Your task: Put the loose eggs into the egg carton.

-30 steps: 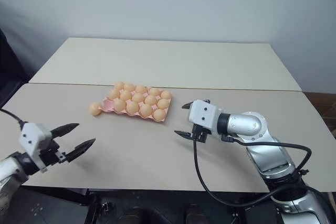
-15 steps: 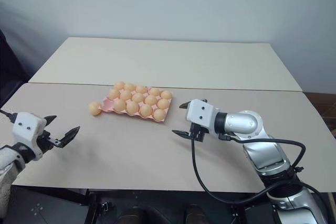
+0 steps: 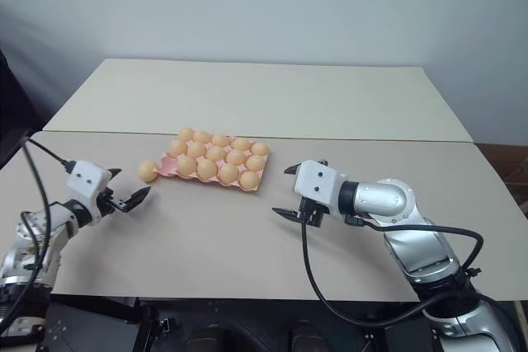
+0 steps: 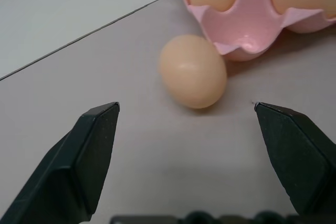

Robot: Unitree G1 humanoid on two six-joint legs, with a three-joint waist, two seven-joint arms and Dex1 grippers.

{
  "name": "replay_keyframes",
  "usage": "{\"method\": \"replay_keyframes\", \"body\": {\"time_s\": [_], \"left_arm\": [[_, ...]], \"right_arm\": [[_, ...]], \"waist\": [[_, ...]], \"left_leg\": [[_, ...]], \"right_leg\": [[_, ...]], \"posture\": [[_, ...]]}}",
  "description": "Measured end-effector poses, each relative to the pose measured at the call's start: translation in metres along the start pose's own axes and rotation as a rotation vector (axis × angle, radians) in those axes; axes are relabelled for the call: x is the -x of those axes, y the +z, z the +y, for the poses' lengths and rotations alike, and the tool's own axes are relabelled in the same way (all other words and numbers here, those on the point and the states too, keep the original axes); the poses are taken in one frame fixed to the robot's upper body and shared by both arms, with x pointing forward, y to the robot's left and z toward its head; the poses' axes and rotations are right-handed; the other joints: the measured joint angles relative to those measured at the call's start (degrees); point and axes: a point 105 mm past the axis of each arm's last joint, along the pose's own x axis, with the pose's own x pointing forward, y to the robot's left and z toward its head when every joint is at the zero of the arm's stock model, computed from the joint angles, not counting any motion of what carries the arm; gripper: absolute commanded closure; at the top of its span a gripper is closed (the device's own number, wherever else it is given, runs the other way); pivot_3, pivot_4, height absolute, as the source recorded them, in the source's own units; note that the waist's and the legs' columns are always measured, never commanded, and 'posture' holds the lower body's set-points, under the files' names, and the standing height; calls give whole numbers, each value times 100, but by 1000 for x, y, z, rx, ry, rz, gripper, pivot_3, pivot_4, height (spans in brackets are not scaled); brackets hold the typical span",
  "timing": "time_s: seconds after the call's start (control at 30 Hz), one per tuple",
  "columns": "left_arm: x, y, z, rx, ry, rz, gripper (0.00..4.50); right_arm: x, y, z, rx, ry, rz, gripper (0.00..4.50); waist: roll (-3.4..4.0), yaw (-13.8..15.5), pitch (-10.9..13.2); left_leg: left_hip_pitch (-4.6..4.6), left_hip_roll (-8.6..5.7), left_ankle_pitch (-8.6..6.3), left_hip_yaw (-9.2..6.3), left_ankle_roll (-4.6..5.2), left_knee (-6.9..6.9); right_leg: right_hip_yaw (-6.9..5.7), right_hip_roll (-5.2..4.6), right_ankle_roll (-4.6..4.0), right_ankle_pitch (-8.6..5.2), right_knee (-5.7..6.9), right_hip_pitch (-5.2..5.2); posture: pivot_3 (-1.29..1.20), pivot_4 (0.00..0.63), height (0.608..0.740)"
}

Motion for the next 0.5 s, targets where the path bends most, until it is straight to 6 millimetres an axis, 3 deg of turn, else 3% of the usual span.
{"method": "replay_keyframes", "body": {"time_s": [0.5], "left_arm": [[-46,5,-2,22,-12,-31,18]], "right_arm": [[5,-3,-2,-8,-30,35,0]], "waist": [[-2,5,-1]], "left_leg": [[-1,-3,0,-1,0,8]], "right_leg": [[-3,-1,1,0,3,4]], "posture": [[0,150,740]]}}
